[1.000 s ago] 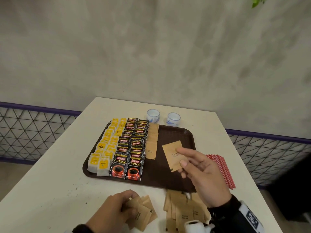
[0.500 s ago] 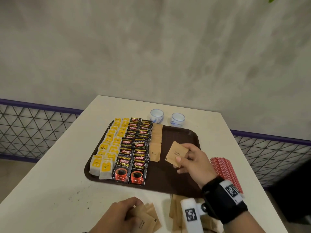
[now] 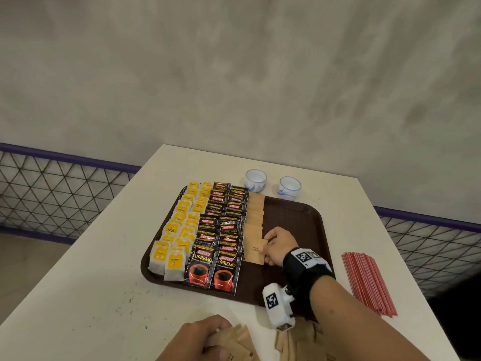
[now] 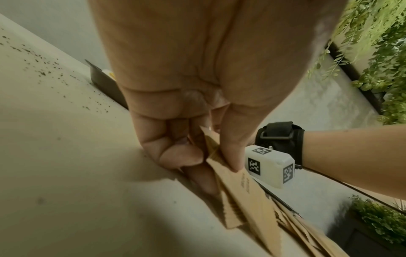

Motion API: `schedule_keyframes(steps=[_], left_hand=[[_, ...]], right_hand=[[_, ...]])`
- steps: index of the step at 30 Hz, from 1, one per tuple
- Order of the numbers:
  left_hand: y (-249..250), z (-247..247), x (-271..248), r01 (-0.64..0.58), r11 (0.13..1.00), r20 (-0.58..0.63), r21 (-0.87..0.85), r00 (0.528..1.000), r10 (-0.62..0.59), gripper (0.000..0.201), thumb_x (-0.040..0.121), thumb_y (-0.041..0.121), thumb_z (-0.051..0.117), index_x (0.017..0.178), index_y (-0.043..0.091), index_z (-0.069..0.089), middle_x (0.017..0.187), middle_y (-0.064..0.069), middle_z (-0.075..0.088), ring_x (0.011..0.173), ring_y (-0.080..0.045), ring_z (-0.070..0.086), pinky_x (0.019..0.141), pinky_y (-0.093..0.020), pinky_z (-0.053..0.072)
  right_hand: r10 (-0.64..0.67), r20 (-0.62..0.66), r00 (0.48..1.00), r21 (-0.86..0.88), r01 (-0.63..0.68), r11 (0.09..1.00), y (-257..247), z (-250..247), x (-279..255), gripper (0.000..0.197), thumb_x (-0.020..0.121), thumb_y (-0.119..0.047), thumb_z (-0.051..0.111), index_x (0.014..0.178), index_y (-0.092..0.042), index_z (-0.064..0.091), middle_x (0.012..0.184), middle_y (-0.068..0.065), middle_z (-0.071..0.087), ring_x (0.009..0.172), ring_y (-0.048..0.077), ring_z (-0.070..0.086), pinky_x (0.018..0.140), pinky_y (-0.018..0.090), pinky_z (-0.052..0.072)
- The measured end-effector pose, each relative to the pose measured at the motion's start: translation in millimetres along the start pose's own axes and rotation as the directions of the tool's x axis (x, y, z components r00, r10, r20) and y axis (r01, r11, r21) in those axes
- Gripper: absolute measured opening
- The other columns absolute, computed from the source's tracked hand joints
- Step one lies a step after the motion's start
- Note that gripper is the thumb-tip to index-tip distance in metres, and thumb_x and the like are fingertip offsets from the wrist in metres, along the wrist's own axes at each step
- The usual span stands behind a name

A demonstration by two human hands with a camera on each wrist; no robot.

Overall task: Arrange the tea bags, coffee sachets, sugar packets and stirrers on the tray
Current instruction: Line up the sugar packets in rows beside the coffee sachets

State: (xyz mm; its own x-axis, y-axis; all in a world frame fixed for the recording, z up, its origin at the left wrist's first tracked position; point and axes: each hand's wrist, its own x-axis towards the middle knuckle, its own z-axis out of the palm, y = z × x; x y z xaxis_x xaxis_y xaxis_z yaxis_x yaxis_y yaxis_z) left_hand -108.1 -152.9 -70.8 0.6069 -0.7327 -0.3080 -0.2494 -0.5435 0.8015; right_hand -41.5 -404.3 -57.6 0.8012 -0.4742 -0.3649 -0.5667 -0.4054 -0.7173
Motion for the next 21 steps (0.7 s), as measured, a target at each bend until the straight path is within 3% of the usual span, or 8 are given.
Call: schedule_keyframes(steps=[3,5,7,10,13,17,19,21], left_hand=[[-2.2,1.4,1.5,-0.008,1.0,-0.01,-0.008,1.0,0.008,0.049,0.085,0.034,0.054,0.079,0.079,0.036,0.073,0.053,0.048,0.074,0.017,0.052,0.076,-0.001,0.037],[-2.4,2.8,2.0,0.0,1.0,-0.015,-0.031,1.0,-0.001,0.037,0.079,0.041,0.052,0.078,0.077,0.04,0.072,0.048,0.051,0.075,0.012,0.055,0.077,-0.003,0.039],[-1.6,5.0,3.4,0.043,0.992,-0.037,-0.12,0.998,-0.047,0.016,0.067,0.057,0.05,0.078,0.067,0.05,0.071,0.034,0.059,0.08,0.0,0.06,0.082,-0.012,0.047],[-3.7,9.7,6.1,0.045,0.986,-0.049,-0.158,0.997,-0.053,0.022,0.067,0.057,0.053,0.087,0.05,0.057,0.082,0.016,0.064,0.09,-0.011,0.065,0.088,-0.026,0.052],[-5.0,7.4,8.9,0.049,0.993,-0.048,-0.104,0.997,-0.055,0.009,0.076,0.046,0.055,0.085,0.046,0.055,0.088,0.014,0.063,0.096,-0.008,0.063,0.09,-0.018,0.049],[-7.3,4.9,14.2,0.065,0.998,0.006,-0.011,0.998,-0.064,0.015,0.071,0.055,0.047,0.084,0.05,0.044,0.1,0.01,0.064,0.104,-0.007,0.059,0.088,-0.005,0.04],[-8.0,4.5,11.5,0.037,0.999,-0.012,-0.02,0.999,-0.037,0.023,0.059,0.074,0.05,0.079,0.063,0.051,0.082,0.029,0.063,0.09,0.003,0.06,0.083,-0.005,0.042],[-5.7,5.1,7.0,0.016,1.0,0.007,-0.008,1.0,-0.016,0.018,0.067,0.064,0.055,0.076,0.075,0.043,0.071,0.044,0.054,0.077,0.01,0.056,0.076,-0.002,0.04]], right_hand=[[-0.023,-0.031,0.999,-0.036,0.021,0.999,-2.4,5.5,3.9,0.028,0.082,-0.009,0.073,0.084,-0.02,0.047,0.079,0.008,0.061,0.057,0.02,0.059,0.051,0.03,0.052],[-0.034,-0.04,0.999,-0.087,0.03,0.996,-5.4,7.3,4.4,0.03,0.08,-0.014,0.074,0.082,-0.023,0.046,0.086,0.009,0.064,0.065,0.022,0.064,0.06,0.035,0.057],[-0.038,-0.044,0.998,-0.12,0.032,0.992,-7.6,8.6,4.1,0.031,0.079,-0.015,0.074,0.081,-0.024,0.045,0.09,0.009,0.066,0.069,0.023,0.065,0.067,0.037,0.059],[-0.019,-0.055,0.998,-0.115,0.013,0.993,-8.5,10.2,2.6,0.029,0.079,-0.015,0.072,0.08,-0.024,0.045,0.091,0.008,0.067,0.071,0.022,0.064,0.068,0.036,0.058],[0.0,-0.078,0.997,-0.076,-0.006,0.997,-7.6,11.4,3.2,0.025,0.079,-0.01,0.068,0.079,-0.024,0.047,0.091,0.009,0.067,0.081,0.027,0.068,0.07,0.039,0.06],[-0.004,-0.111,0.994,-0.046,-0.001,0.999,-11.3,10.1,5.2,0.023,0.078,-0.003,0.062,0.077,-0.023,0.049,0.089,0.009,0.068,0.084,0.028,0.068,0.078,0.043,0.059],[-0.004,-0.121,0.993,-0.029,0.0,1.0,-12.4,9.7,6.4,0.025,0.078,-0.002,0.062,0.076,-0.023,0.049,0.088,0.008,0.069,0.083,0.027,0.068,0.08,0.043,0.058],[0.005,-0.126,0.992,0.0,-0.005,1.0,-11.3,10.3,7.6,0.025,0.077,-0.001,0.061,0.076,-0.023,0.05,0.087,0.008,0.069,0.083,0.027,0.068,0.08,0.044,0.058]])
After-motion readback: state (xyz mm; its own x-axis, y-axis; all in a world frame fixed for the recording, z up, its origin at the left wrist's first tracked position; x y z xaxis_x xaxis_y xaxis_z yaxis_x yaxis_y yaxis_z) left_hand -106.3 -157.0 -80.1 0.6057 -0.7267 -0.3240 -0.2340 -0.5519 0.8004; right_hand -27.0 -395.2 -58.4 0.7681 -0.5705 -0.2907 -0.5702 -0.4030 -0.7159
